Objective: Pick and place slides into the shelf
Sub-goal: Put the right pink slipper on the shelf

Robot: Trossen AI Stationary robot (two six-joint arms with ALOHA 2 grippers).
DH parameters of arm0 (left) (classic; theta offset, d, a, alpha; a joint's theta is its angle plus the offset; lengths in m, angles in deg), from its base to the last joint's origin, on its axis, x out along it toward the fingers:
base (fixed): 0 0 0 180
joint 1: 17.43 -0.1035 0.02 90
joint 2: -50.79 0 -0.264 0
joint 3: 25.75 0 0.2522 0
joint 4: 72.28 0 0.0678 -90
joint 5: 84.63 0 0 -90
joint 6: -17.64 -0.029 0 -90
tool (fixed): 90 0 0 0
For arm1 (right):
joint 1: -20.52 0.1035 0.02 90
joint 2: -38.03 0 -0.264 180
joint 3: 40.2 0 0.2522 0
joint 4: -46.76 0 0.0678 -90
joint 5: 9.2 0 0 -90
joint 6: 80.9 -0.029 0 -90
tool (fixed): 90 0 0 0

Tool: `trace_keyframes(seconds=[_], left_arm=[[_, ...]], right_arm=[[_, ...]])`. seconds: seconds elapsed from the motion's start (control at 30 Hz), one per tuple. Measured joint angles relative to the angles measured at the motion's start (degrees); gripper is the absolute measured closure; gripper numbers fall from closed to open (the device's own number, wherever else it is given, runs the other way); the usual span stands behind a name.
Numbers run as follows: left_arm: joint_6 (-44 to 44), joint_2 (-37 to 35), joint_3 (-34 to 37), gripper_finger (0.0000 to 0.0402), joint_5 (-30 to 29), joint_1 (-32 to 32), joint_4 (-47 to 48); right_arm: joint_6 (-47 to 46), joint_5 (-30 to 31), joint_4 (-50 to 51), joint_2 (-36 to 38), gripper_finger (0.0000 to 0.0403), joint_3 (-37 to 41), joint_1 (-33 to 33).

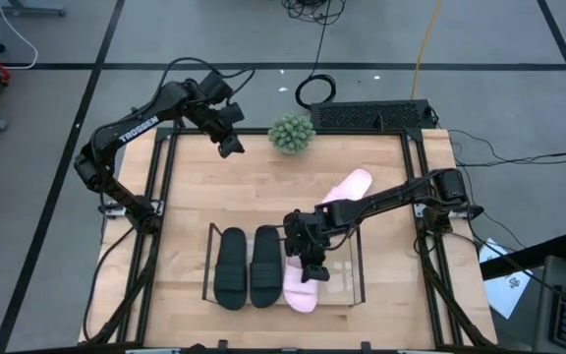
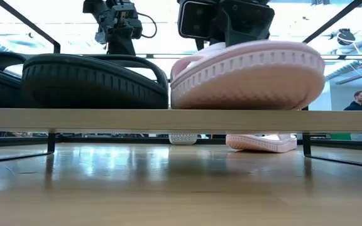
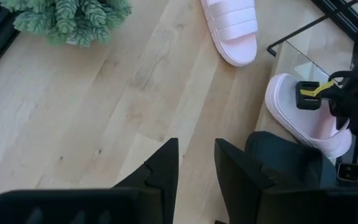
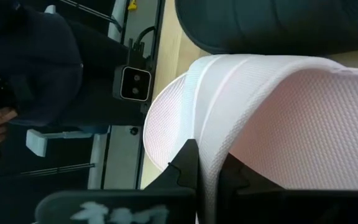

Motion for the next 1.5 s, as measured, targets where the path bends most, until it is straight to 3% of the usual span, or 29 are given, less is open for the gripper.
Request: trace_keyframes(seconds=[1.5], left_arm=[[0.99, 0.00, 0.00, 0.0298, -1.03, 0.23, -4.02]], right_arm=[[2.91, -7.67, -0.69, -0.44, 0.0401, -0.09, -2.32]])
